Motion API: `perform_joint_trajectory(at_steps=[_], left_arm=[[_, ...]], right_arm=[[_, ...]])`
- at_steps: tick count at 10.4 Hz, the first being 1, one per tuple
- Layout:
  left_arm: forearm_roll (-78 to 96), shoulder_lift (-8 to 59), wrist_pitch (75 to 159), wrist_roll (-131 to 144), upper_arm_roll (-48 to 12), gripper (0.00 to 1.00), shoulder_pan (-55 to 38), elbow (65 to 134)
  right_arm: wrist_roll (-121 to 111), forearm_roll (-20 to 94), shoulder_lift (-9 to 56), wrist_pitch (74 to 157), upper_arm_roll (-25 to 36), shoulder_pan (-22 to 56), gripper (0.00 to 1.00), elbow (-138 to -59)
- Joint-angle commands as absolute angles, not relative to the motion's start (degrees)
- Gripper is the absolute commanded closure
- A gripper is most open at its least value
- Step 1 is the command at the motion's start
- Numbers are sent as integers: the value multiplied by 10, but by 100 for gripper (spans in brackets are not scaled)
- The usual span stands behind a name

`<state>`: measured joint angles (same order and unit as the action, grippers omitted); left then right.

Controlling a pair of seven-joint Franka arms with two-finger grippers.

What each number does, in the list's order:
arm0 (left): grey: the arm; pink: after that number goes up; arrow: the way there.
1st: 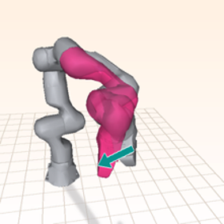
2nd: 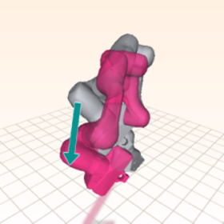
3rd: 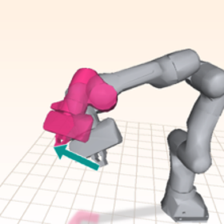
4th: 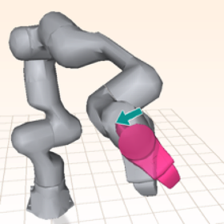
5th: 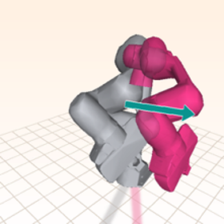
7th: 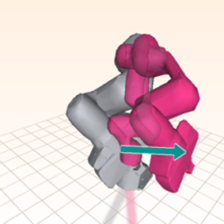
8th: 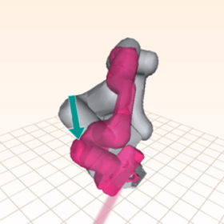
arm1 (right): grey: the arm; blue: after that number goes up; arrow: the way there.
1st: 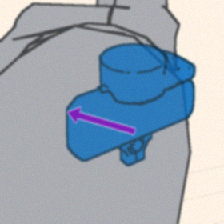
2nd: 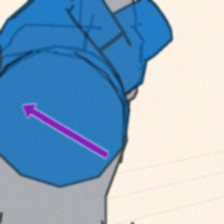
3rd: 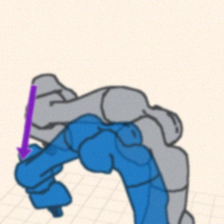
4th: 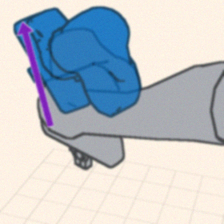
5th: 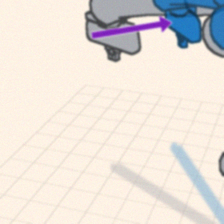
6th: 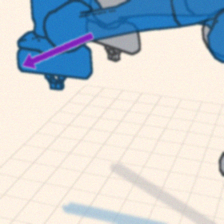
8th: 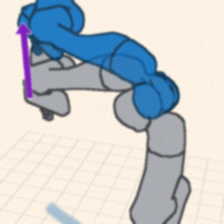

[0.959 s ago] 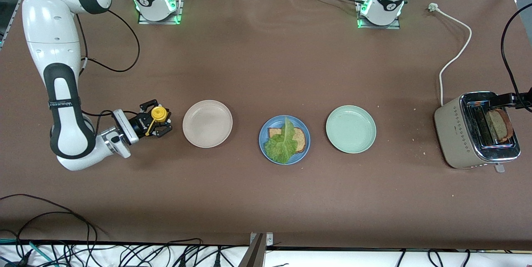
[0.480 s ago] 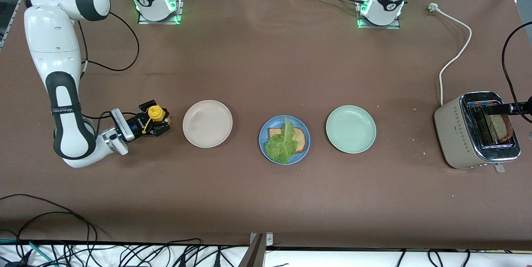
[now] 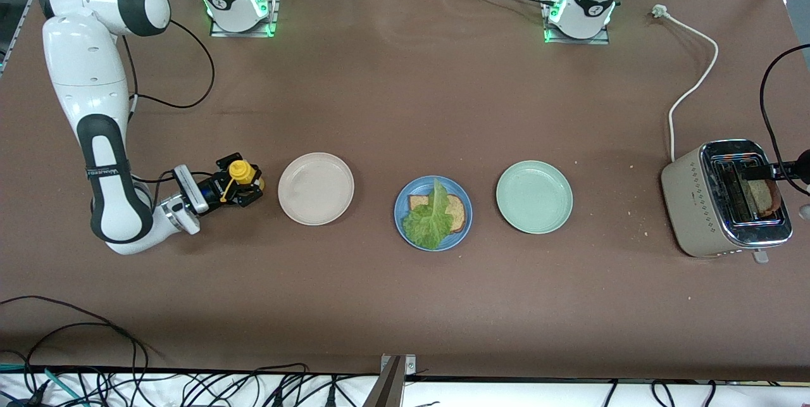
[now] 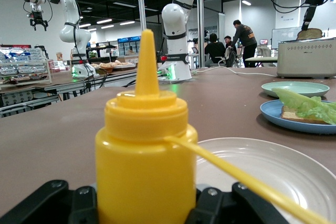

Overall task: Make sandwich in blue plate with both arms
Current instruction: 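Set the bottle down while the left gripper lowers onto the toast, then open the right gripper and withdraw while the left gripper grasps the toast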

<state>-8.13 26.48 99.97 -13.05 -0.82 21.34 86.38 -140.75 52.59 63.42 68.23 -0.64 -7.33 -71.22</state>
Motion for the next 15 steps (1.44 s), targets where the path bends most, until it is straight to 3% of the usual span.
perform_joint_trajectory(at_steps=[1, 2, 3, 5, 6, 8, 9, 11, 15], left_arm=[[-101, 262, 1015, -120, -14, 6, 221, 875], [-101, 262, 1015, -121, -14, 12, 221, 873], [-101, 262, 1014, -122, -14, 25, 220, 871], [-102, 262, 1015, -128, -14, 52, 218, 867], [-123, 262, 1015, -136, -15, 58, 218, 867], [-138, 260, 1015, -144, -19, 80, 216, 866], [-139, 259, 1014, -145, -19, 82, 217, 865], [-139, 258, 1014, -145, -19, 100, 216, 864], [-131, 241, 1007, -144, -23, 100, 216, 849]], right_arm=[[-1420, 541, 647, 673, -11, -77, 84, -706], [-1416, 541, 646, 671, -11, -77, 47, -706], [-1413, 540, 645, 669, -11, -78, 0, -702], [-1410, 532, 637, 668, -7, -78, 0, -699], [-1409, 531, 637, 667, 3, -79, 0, -698], [-1405, 531, 635, 667, 26, -79, 0, -691], [-1402, 530, 633, 667, 32, -79, 0, -691], [-1376, 530, 627, 665, 56, -79, 0, -690], [-1260, 526, 604, 670, 119, -77, 0, -689]])
